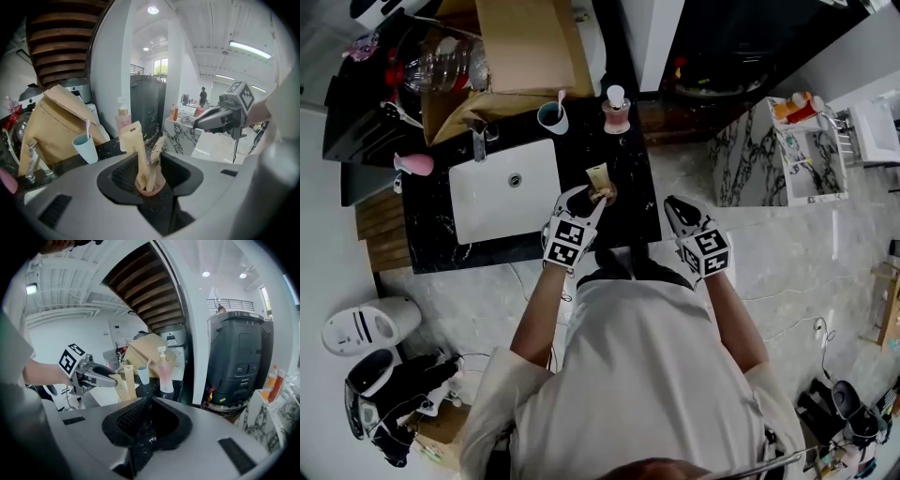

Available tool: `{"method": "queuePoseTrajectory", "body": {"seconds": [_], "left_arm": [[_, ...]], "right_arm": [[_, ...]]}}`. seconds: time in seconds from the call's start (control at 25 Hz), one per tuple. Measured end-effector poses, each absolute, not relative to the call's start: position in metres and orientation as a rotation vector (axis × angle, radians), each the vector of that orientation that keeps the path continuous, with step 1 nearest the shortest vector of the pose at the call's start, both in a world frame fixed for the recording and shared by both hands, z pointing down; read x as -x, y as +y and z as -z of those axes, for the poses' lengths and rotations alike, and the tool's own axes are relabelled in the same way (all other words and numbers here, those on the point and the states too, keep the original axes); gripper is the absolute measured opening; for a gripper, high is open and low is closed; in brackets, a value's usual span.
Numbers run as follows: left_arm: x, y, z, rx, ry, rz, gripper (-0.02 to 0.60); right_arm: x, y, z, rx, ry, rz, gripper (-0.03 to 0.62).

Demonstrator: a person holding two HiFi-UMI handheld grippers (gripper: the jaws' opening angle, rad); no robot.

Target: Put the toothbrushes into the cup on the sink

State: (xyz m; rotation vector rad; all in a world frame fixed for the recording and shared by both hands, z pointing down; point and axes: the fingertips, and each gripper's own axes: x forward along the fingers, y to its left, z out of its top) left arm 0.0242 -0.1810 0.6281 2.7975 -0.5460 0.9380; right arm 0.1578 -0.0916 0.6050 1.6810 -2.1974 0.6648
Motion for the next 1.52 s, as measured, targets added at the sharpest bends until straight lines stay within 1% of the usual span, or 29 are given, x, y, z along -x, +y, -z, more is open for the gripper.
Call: {"method": "queuePoseTrajectory", "body": {"seconds": [0.32, 0.48, 0.8, 0.96, 1.24, 1.52], "left_arm": [[-0.002, -0.181, -0.602, -2.791, -0.647, -0.863, 0.154], [0.015, -0.18, -0.596, -2.756, -0.699, -0.834, 0.127], [0.046, -0.18, -0.577, -2.711, -0.799, -0.742, 0.114], [0.057, -0.18, -0.563, -2.697, -0.846, -0.678, 0.089], [0.07, -0.176, -0.538, -2.697, -0.905, -0.577, 0.054], [0.082, -0.169, -0.522, -2.694, -0.954, -0.527, 0.037]], "right_arm": [[-0.151, -0.098, -0.584, -1.681, -2.252, -0.635, 0.051], [-0.153, -0.103, -0.57, -1.715, -2.282, -0.664, 0.051], [-0.142, -0.113, -0.545, -1.688, -2.32, -0.582, 0.051], [-0.137, -0.114, -0.535, -1.68, -2.34, -0.556, 0.051], [-0.129, -0.111, -0.517, -1.657, -2.376, -0.5, 0.051], [-0.125, -0.107, -0.497, -1.66, -2.409, -0.452, 0.051]]}}
